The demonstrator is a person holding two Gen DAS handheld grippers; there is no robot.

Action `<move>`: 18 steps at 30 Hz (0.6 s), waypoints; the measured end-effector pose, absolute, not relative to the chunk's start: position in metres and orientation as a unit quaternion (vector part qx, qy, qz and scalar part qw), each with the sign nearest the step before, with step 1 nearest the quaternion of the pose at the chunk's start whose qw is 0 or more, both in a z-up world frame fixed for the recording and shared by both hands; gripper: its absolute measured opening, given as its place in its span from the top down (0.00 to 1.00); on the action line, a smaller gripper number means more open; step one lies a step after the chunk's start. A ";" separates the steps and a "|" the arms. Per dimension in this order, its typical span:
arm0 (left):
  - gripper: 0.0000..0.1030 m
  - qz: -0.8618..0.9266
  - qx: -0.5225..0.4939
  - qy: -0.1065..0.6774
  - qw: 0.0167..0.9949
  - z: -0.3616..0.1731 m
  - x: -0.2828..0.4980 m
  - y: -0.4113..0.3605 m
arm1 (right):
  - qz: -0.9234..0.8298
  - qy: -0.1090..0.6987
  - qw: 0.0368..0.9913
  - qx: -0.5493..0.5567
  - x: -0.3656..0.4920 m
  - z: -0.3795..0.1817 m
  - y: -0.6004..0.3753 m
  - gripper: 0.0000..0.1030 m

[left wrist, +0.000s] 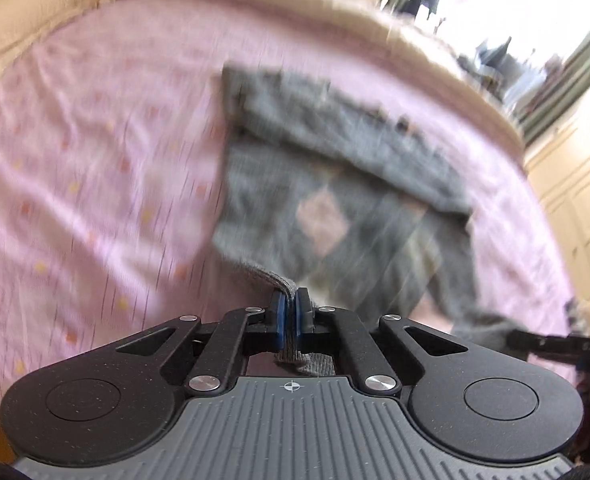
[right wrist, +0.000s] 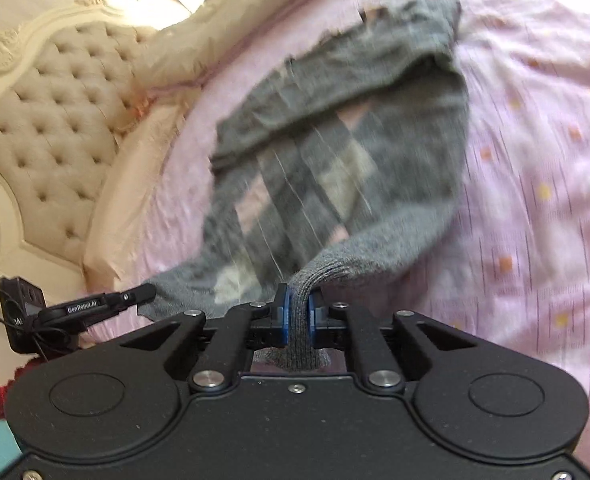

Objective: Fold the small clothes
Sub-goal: 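Grasp the hem with the right tool while the left tool grasps the hem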

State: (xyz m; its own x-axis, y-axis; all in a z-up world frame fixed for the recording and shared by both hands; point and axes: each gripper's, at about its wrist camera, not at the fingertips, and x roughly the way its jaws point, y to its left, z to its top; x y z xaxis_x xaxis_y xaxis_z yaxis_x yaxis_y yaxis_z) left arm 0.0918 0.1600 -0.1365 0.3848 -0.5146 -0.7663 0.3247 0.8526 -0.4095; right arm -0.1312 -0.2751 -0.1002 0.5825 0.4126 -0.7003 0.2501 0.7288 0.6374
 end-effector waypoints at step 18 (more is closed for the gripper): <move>0.96 -0.279 -0.116 0.382 0.874 -0.088 0.300 0.064 | -0.039 0.342 0.857 0.383 0.072 -0.081 -0.371 0.84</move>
State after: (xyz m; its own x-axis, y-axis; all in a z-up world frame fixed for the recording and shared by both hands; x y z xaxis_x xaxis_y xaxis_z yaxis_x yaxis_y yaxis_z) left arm 0.3000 0.0645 -0.0882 0.5531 -0.5758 -0.6021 0.3992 0.8176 -0.4151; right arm 0.0721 -0.3713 -0.0813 0.7637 0.1950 -0.6155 0.3288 0.7030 0.6307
